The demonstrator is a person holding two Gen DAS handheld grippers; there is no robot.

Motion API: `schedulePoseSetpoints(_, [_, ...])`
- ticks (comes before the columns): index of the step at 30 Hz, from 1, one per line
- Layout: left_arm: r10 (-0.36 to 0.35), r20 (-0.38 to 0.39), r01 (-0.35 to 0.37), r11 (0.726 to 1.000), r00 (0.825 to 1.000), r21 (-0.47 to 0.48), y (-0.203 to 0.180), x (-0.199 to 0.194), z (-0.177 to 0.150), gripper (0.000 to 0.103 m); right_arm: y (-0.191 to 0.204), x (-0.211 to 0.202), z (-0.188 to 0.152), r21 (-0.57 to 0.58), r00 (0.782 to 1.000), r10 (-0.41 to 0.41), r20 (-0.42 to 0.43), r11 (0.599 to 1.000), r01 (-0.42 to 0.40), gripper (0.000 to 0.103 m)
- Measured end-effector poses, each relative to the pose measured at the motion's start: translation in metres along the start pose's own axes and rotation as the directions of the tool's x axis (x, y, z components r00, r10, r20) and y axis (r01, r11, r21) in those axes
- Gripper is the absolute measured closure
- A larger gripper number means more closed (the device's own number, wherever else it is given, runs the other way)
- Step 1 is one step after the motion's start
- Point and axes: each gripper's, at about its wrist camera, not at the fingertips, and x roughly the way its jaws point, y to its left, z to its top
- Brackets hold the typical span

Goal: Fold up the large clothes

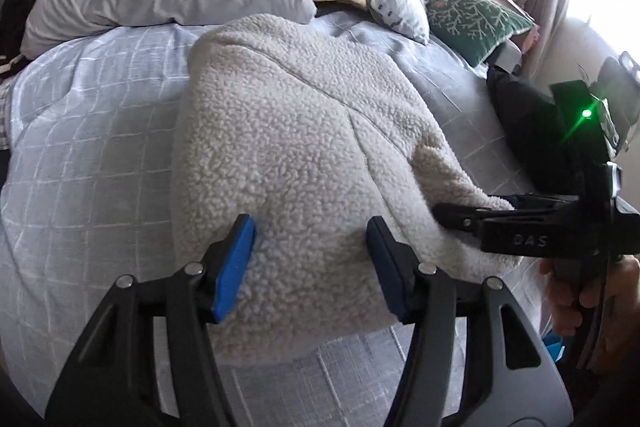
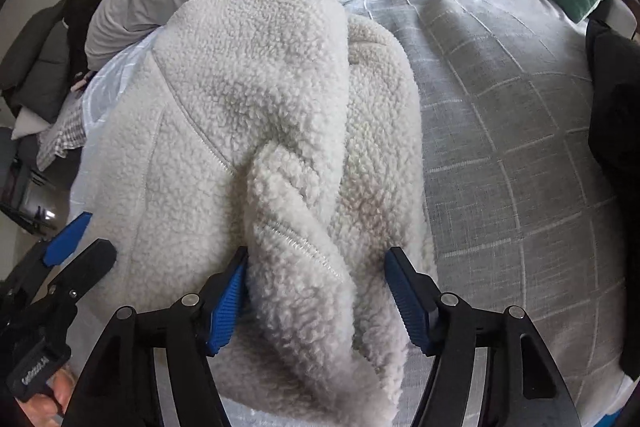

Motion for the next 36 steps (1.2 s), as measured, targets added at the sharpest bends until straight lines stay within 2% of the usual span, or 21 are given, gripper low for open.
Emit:
schedulePoseSetpoints(3, [0.032,-0.020,-0.033,0.999,0.999,-0.036,-0.010,-0.019,-0.003,0.036,0.006,-0.030,-0.001,-0.030,0.999,-0.042,0.025,0.999,0.043,0.033])
schedulePoseSetpoints(6, [0.040,-0.039,-0.044,0.992,0.998,-0.118,-0.007,-0.036,-0.005,0.028,0.017,-0.066,-0.009,-0.083,0.989,-0.122,0.081,0.988,0.128,0.032])
schedulePoseSetpoints(9, [0.096,-0.062,-0.106,0.976,0.993,-0.188,-0.005,-0.051,-0.011,0.020,0.026,-0.095,-0.029,-0.115,0.975,-0.167,0.145,0.976,0.184,0.023])
schedulePoseSetpoints(12, [0.211,-0.085,-0.223,0.959,0.974,-0.176,-0.013,-0.063,-0.025,0.013,0.032,-0.113,-0.045,-0.107,0.964,-0.181,0.197,0.973,0.205,0.017])
schedulePoseSetpoints(13, [0.227,-0.087,-0.239,0.957,0.970,-0.165,-0.016,-0.066,-0.030,0.008,0.033,-0.119,-0.051,-0.100,0.960,-0.188,0.205,0.972,0.211,0.016])
schedulePoseSetpoints(15, [0.251,-0.108,-0.266,0.951,0.962,-0.160,-0.021,-0.070,-0.044,0.005,0.034,-0.126,-0.061,-0.090,0.955,-0.213,0.208,0.968,0.236,0.012])
schedulePoseSetpoints(16, [0.260,-0.121,-0.278,0.947,0.958,-0.162,-0.023,-0.071,-0.049,0.005,0.035,-0.127,-0.066,-0.083,0.951,-0.229,0.205,0.964,0.251,0.009])
schedulePoseSetpoints(20, [0.302,-0.148,-0.323,0.935,0.942,-0.146,-0.035,-0.074,-0.067,0.003,0.037,-0.128,-0.089,-0.049,0.934,-0.276,0.228,0.955,0.294,0.009])
schedulePoseSetpoints(24, [0.374,-0.129,-0.388,0.915,0.918,-0.111,-0.047,-0.077,-0.080,0.001,0.043,-0.121,-0.104,-0.050,0.936,-0.275,0.218,0.955,0.293,0.009])
schedulePoseSetpoints(30, [0.362,-0.152,-0.381,0.916,0.920,-0.127,-0.045,-0.068,-0.086,0.001,0.058,-0.113,-0.107,-0.104,0.927,-0.289,0.239,0.941,0.321,0.009])
schedulePoseSetpoints(36, [0.386,-0.131,-0.402,0.907,0.913,-0.128,-0.043,-0.073,-0.085,0.001,0.061,-0.107,-0.108,-0.118,0.934,-0.275,0.229,0.944,0.307,0.009])
